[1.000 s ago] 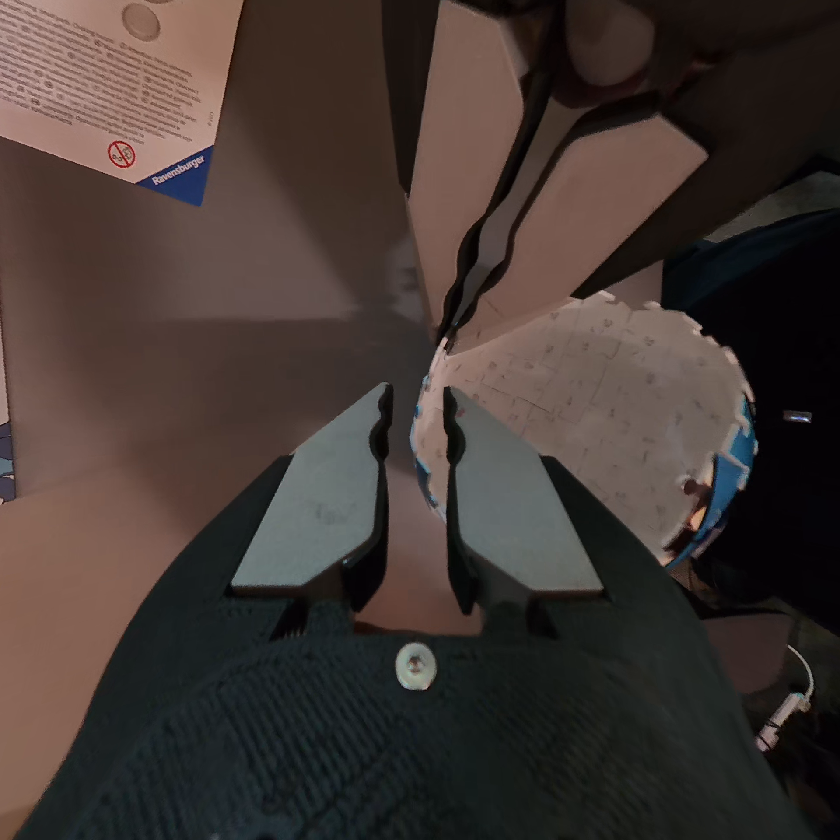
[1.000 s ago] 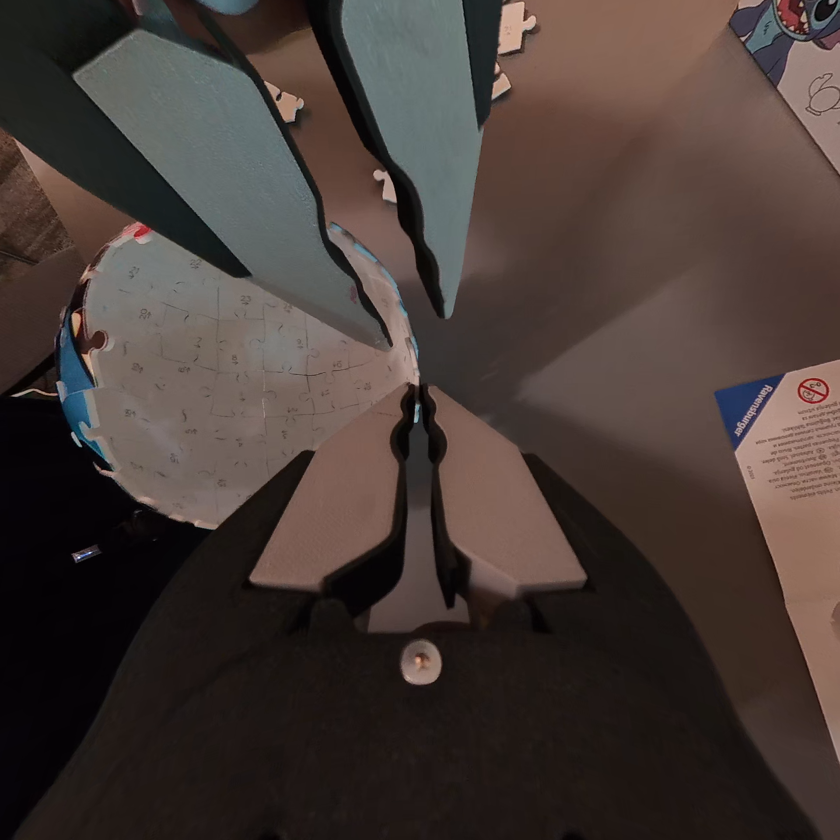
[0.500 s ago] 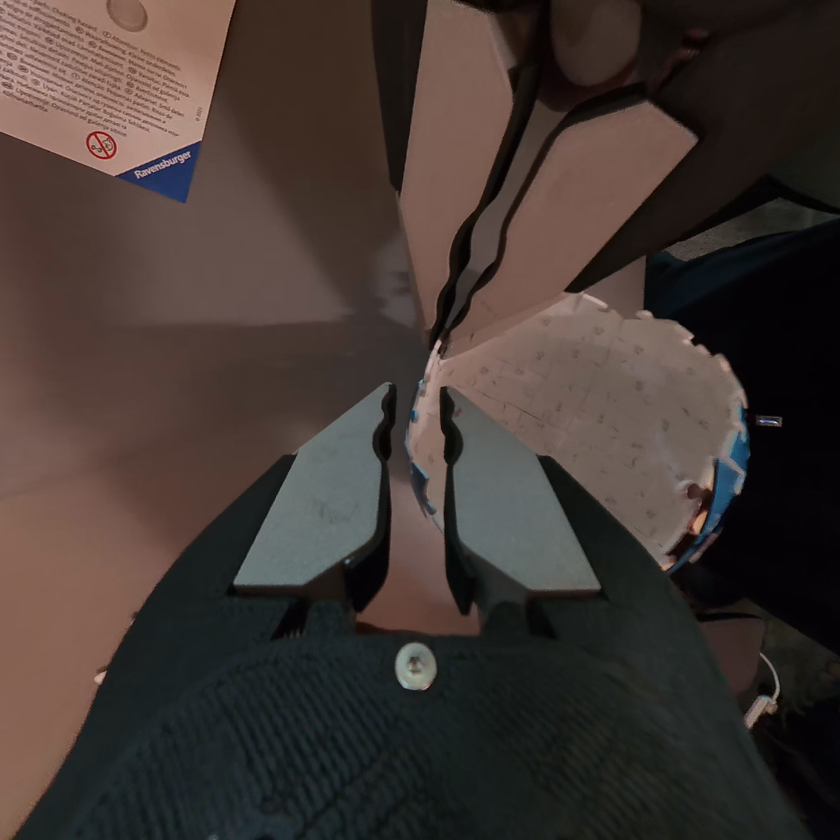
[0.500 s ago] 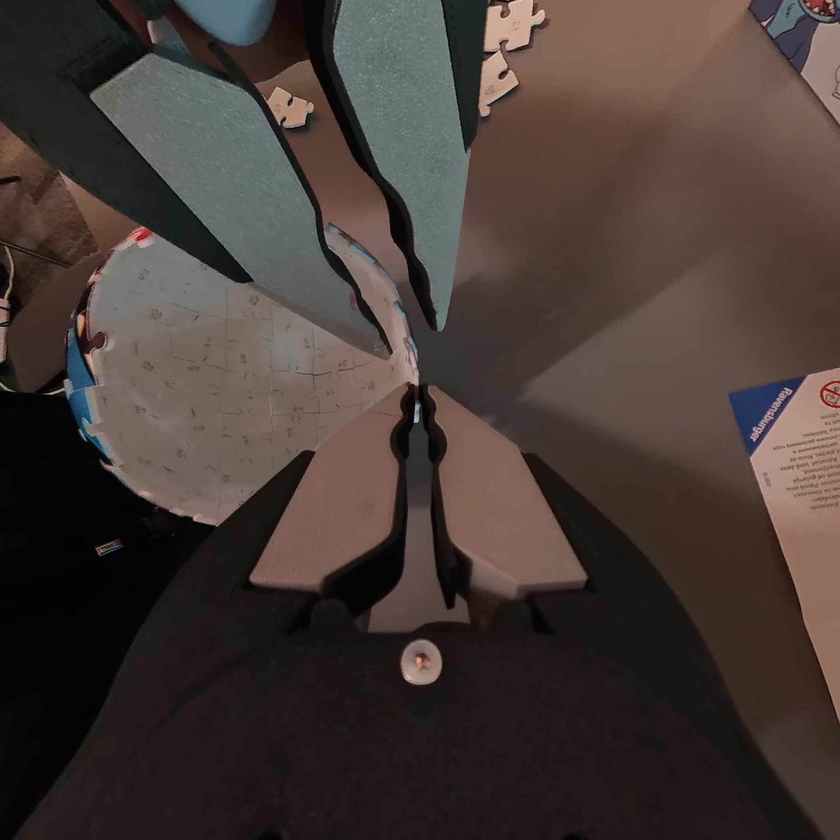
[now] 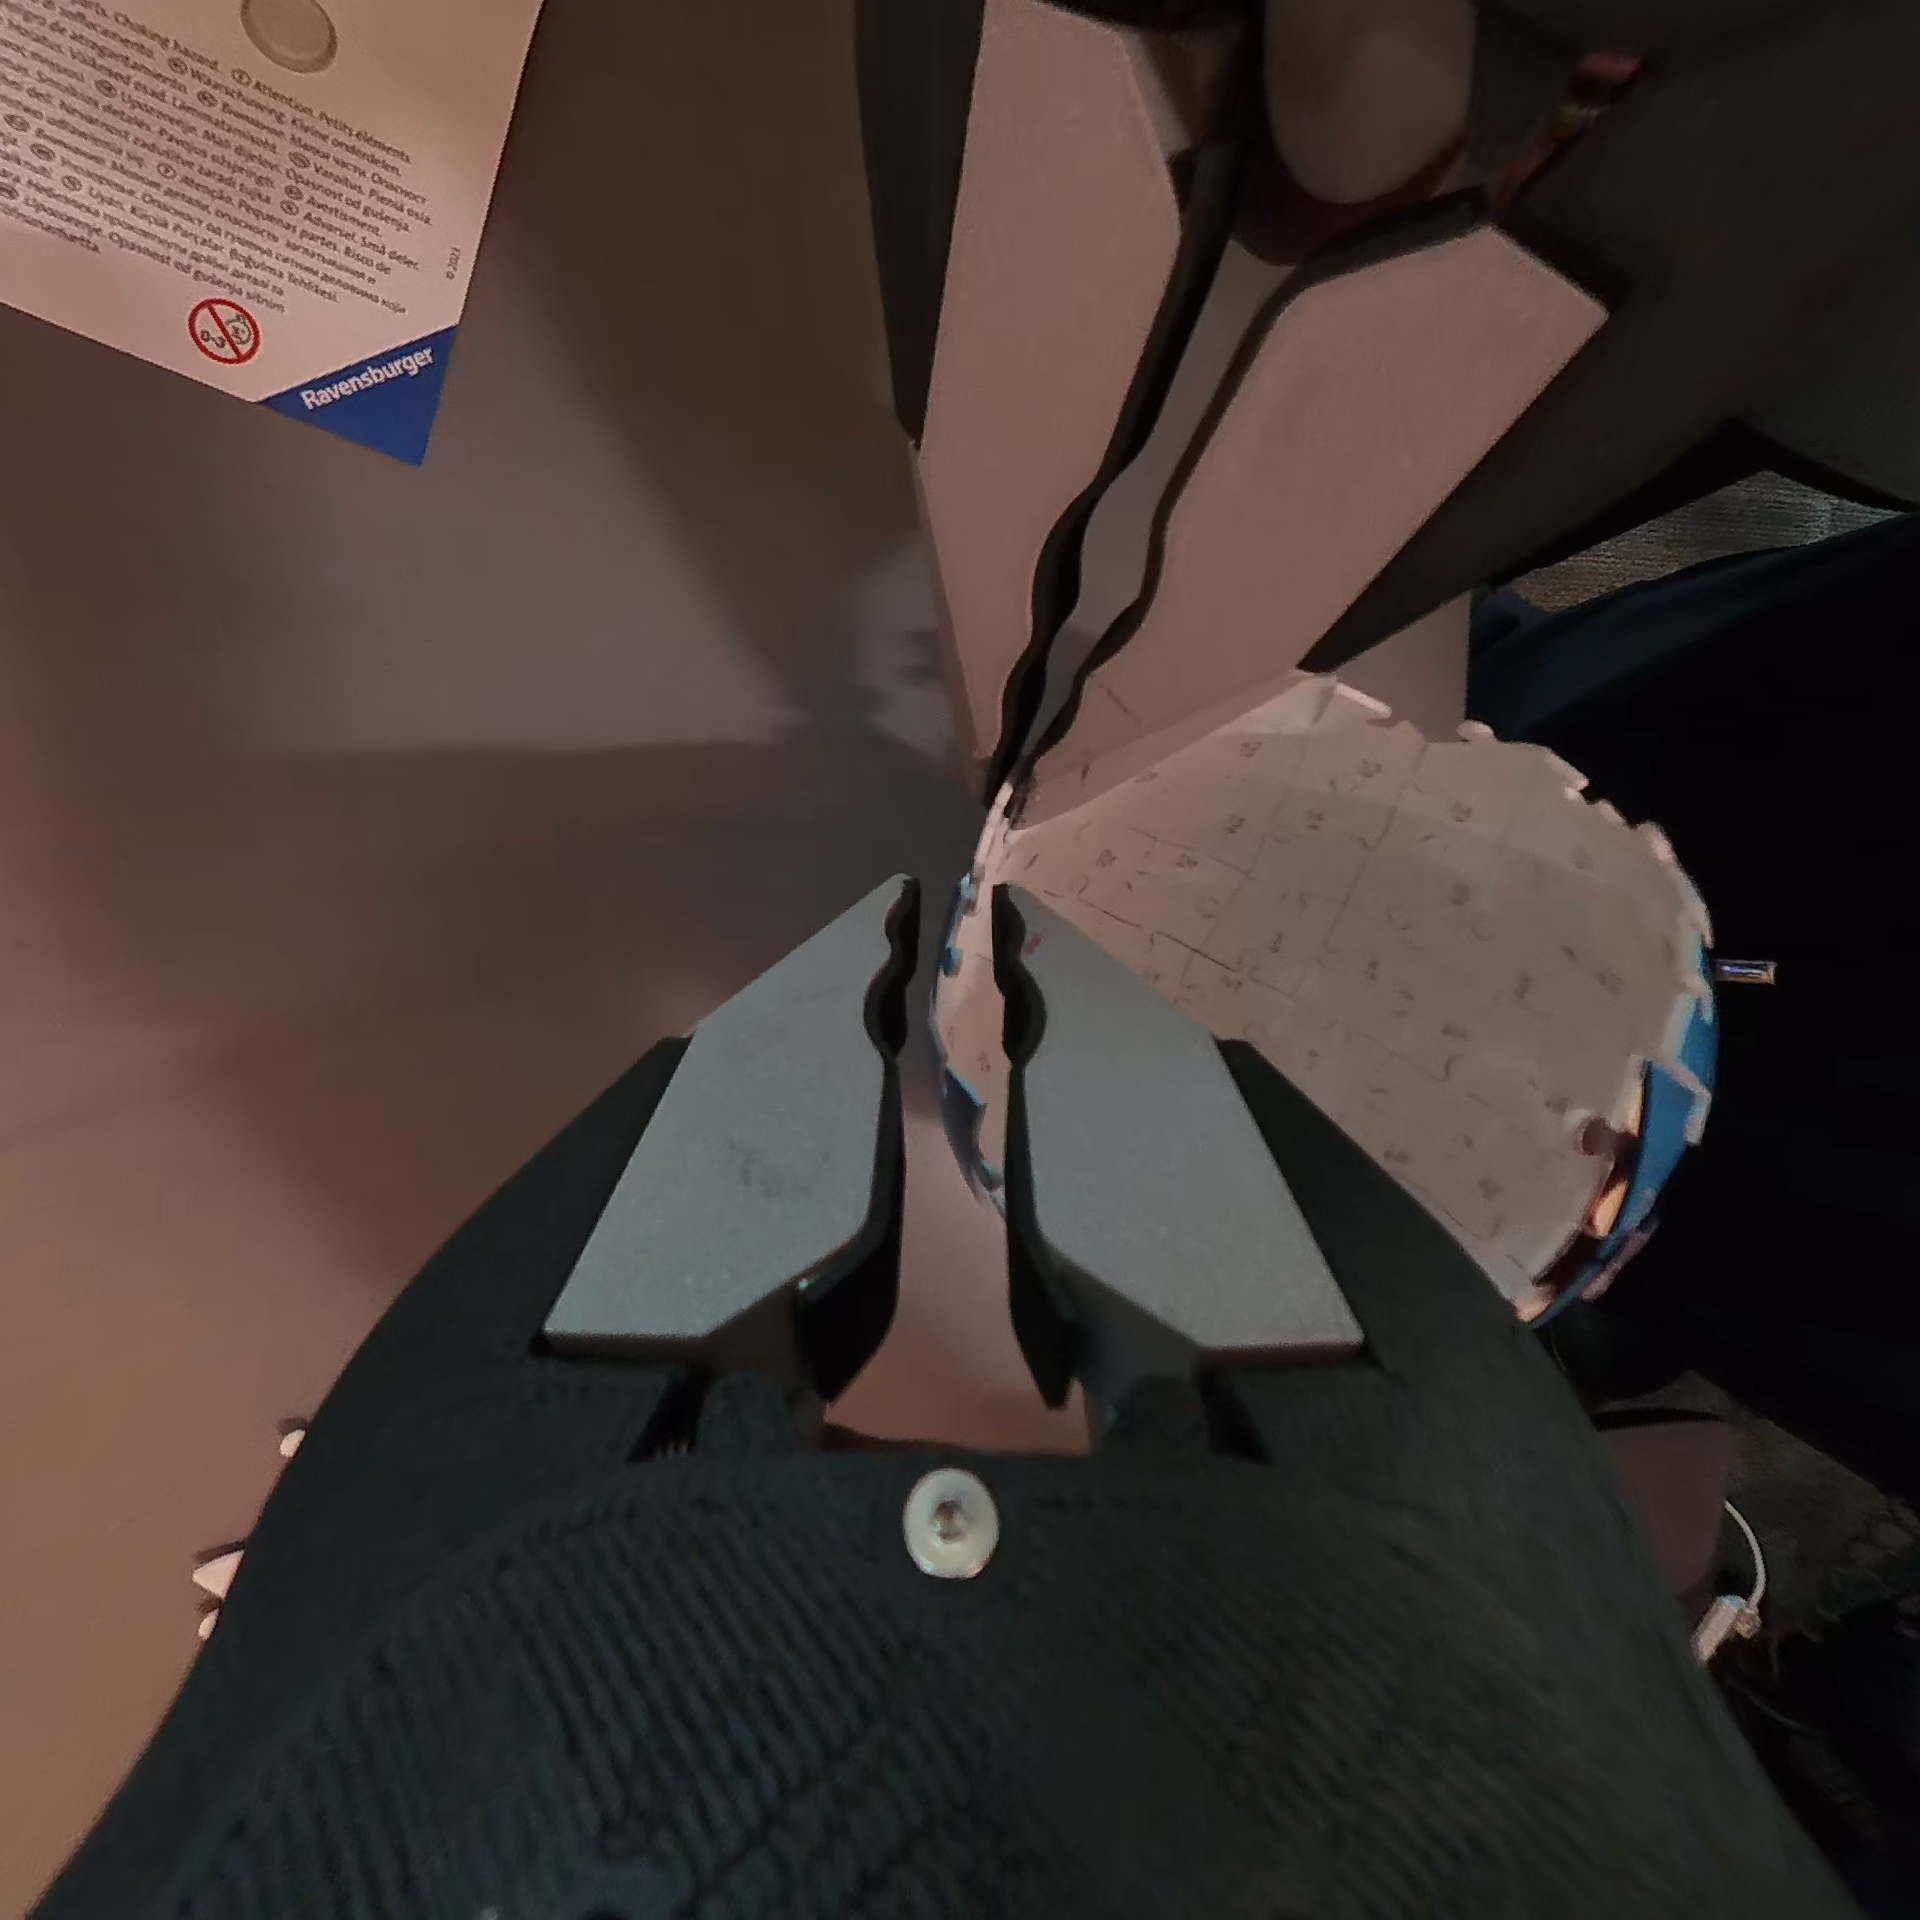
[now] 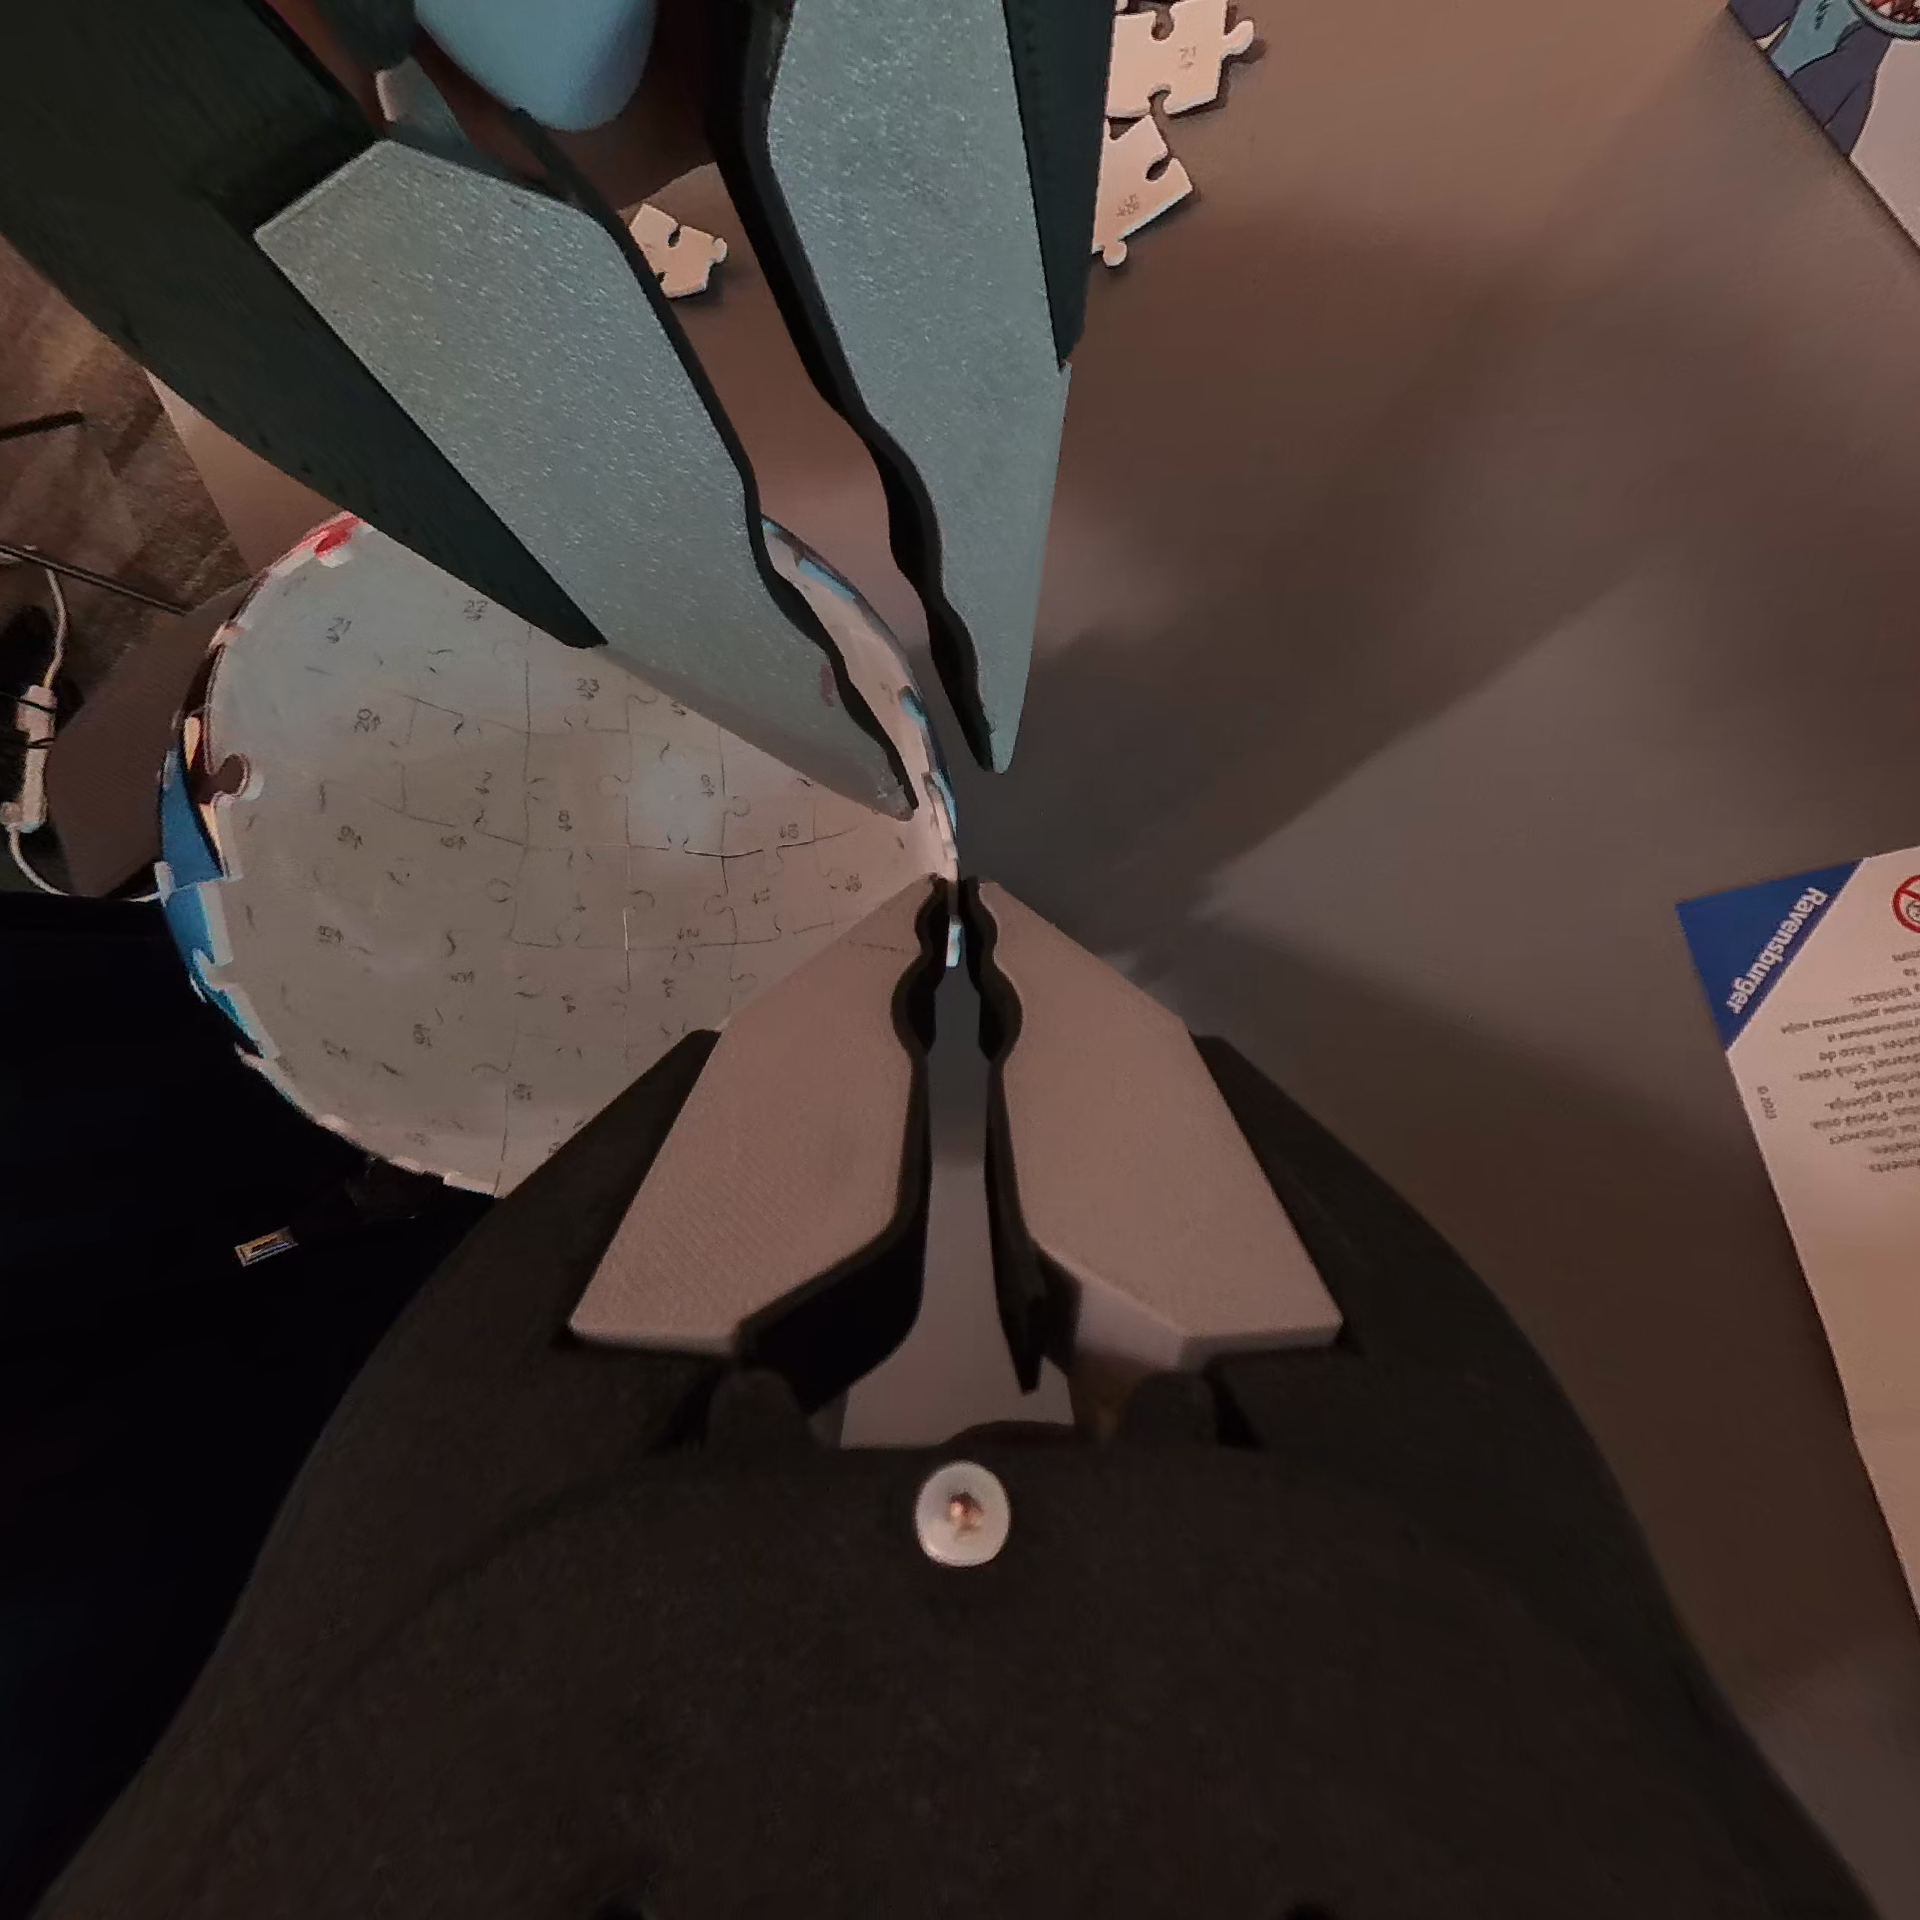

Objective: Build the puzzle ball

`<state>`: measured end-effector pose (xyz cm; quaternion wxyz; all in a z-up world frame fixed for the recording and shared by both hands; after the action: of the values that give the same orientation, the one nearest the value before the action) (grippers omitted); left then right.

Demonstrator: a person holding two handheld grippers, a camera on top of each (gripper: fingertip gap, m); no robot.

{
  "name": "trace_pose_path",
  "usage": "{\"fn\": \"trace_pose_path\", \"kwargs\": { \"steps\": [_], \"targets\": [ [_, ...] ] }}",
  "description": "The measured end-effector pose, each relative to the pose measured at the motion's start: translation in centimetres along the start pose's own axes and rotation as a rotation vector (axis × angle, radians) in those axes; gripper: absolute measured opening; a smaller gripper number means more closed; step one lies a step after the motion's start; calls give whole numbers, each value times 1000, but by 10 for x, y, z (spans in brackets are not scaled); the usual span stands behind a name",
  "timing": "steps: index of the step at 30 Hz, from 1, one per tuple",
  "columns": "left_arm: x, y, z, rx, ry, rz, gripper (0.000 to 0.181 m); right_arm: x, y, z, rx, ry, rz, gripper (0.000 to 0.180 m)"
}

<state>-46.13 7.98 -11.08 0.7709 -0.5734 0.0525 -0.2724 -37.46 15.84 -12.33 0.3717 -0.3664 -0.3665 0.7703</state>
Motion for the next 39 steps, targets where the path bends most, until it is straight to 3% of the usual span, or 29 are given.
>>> {"fn": "trace_pose_path", "kwargs": {
  "steps": [39],
  "targets": [
    [1,5,0,-41,15,-6,6,-1,0,2,-25,-5,-13,0]
  ]
}}
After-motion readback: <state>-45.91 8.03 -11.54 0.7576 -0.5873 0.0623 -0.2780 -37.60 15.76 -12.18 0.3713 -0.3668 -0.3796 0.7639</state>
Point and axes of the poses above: each gripper's, where its closed fingertips meet, y out along the fingers, z out of its top, x = y × z across the jaws, the point moved 10 cm from there along -y, back along the fingers, and after that the axes turned 6 degrees about -x, right-handed, at the moved point
